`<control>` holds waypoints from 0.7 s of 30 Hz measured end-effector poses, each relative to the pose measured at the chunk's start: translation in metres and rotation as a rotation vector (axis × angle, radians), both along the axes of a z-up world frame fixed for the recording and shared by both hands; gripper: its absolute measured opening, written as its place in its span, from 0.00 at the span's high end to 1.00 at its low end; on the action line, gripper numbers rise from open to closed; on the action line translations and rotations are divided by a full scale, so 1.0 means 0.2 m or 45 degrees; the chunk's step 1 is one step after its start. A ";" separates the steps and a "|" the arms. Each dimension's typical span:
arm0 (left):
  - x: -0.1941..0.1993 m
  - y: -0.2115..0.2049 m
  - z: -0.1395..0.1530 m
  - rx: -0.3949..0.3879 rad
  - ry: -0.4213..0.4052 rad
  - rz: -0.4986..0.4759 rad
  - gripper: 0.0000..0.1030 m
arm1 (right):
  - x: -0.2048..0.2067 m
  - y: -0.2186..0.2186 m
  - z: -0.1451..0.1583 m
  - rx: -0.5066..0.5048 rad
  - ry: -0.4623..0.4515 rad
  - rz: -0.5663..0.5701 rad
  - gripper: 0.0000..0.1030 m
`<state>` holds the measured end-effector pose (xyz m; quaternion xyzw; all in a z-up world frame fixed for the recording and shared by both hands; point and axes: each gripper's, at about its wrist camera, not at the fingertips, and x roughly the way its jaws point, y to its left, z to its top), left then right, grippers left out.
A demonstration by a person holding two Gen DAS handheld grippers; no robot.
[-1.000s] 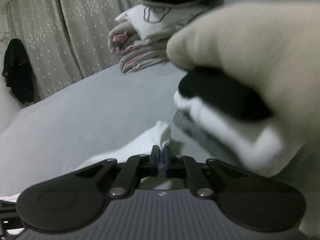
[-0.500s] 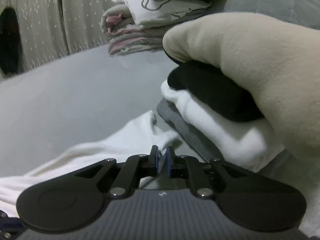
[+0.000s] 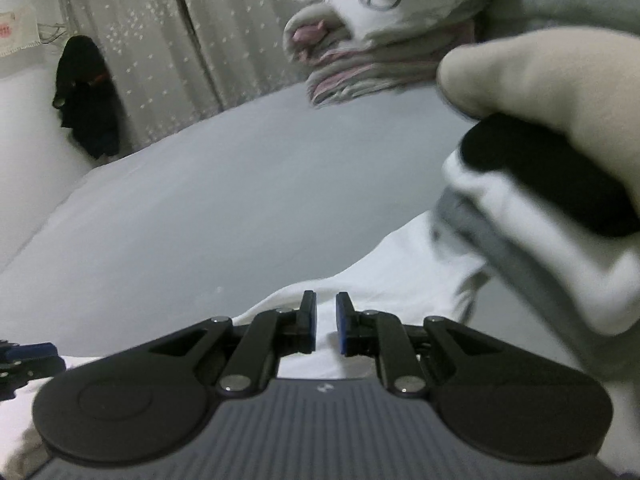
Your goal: Fold clothes
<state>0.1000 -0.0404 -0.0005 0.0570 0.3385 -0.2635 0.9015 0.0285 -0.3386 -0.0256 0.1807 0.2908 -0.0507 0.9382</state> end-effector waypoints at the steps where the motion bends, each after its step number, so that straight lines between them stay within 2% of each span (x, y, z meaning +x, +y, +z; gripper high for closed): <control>1: 0.02 0.04 0.00 0.010 0.002 0.025 0.61 | 0.01 0.02 0.01 0.013 0.020 0.015 0.85; 5: 0.07 0.18 0.02 0.018 0.012 0.080 0.60 | 0.10 0.05 0.05 0.146 0.073 0.079 0.85; 11: 0.14 0.31 0.02 0.013 0.032 0.131 0.59 | 0.26 0.15 0.07 0.226 0.150 0.146 0.83; 14: 0.16 0.37 0.00 0.033 0.046 0.145 0.59 | 0.31 0.19 0.05 0.272 0.201 0.152 0.66; 15: 0.16 0.39 0.00 0.042 0.047 0.148 0.59 | 0.33 0.20 0.05 0.275 0.212 0.146 0.65; 20: 0.20 0.46 -0.03 0.067 0.062 0.168 0.59 | 0.39 0.23 0.04 0.286 0.247 0.101 0.65; 21: 0.21 0.47 -0.04 0.071 0.065 0.171 0.59 | 0.40 0.24 0.04 0.274 0.251 0.097 0.68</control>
